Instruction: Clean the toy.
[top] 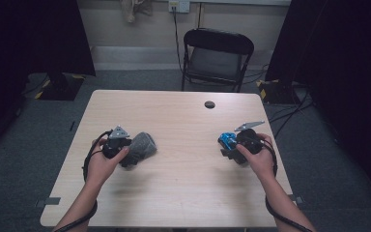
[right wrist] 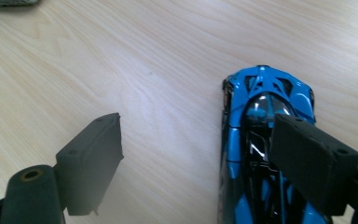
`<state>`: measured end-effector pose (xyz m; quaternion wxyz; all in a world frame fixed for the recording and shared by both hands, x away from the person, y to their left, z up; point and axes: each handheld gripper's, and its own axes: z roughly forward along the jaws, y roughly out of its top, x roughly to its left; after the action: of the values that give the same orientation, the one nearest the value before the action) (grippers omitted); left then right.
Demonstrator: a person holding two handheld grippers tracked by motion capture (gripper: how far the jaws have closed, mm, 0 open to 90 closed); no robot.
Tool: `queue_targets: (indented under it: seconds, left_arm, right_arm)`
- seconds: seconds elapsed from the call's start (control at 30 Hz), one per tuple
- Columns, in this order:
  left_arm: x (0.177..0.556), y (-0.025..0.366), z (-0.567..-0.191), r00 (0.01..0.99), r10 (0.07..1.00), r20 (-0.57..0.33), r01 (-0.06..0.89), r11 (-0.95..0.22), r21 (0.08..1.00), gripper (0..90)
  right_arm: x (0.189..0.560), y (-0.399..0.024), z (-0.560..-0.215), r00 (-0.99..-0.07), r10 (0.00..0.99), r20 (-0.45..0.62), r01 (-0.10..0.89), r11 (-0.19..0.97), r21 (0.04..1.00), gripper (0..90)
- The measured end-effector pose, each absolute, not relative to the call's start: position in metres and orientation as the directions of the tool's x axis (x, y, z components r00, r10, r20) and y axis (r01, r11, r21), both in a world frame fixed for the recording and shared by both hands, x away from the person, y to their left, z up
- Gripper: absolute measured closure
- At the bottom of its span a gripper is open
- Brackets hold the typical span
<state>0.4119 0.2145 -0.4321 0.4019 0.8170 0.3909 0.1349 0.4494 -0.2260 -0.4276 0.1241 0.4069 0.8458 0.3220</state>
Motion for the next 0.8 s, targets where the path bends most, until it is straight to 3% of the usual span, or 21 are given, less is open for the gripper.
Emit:
queue_targets:
  seconds: [0.8]
  left_arm:
    - [0.386,0.193,-0.453,0.742,0.657,-0.132,0.496,-0.405,0.768,16.2]
  right_arm:
    - [0.422,-0.207,-0.444,-0.714,0.699,0.048,0.552,0.52,0.652,16.3]
